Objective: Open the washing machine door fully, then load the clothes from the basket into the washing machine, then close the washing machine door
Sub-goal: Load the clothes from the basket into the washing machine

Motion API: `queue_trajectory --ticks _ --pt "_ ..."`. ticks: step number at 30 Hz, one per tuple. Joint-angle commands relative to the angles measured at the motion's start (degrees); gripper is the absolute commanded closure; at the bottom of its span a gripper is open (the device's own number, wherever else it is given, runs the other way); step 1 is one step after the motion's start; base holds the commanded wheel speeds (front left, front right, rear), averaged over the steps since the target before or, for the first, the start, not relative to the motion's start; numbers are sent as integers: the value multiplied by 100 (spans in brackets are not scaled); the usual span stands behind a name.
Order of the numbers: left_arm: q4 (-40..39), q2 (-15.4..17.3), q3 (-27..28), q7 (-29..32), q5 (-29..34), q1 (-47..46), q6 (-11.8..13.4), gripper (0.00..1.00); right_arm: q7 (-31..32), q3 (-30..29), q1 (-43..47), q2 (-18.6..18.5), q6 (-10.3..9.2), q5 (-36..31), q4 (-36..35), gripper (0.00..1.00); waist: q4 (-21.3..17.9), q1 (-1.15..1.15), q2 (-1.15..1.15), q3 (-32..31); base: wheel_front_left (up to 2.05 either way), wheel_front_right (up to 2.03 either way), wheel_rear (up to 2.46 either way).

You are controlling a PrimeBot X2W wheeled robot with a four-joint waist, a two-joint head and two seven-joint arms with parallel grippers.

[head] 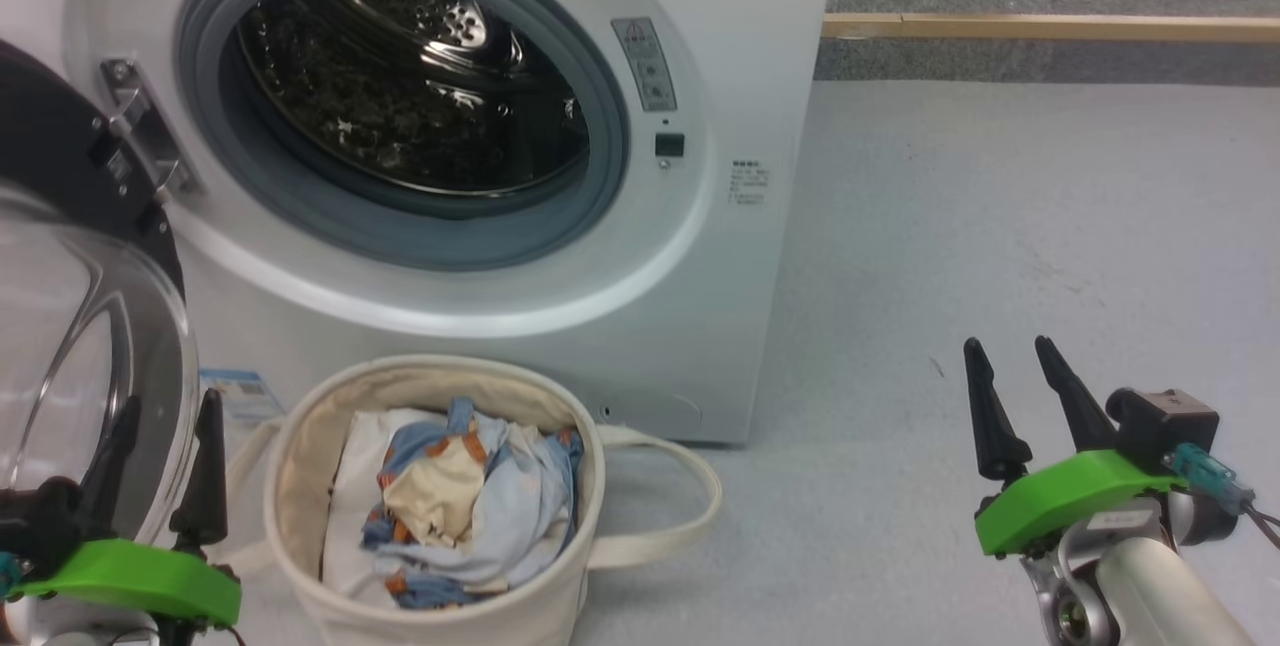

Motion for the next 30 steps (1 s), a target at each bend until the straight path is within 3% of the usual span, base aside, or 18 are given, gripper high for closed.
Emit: queue_trajectory --ticks 1,11,25,27,30 --pt "-152 252 245 -57 -50 -298 49 0 -54 80 -233 -46 3 42 -154 0 2 0 0 1 144 -174 30" --pt "-170 255 177 -41 -74 -300 54 0 -41 111 -236 -14 3 24 -191 0 13 0 0 23 104 -112 9" --pt "79 33 13 50 -199 -428 89 0 -44 358 -273 -4 3 71 -220 0 -36 0 0 150 4 -4 0" --pt "208 30 -18 52 -105 -457 223 0 -47 430 -296 7 3 80 -227 0 -63 0 0 199 0 0 0" --pt "270 1 -83 31 -49 -520 225 0 -54 486 -332 17 3 88 -238 0 -88 0 0 254 0 0 0"
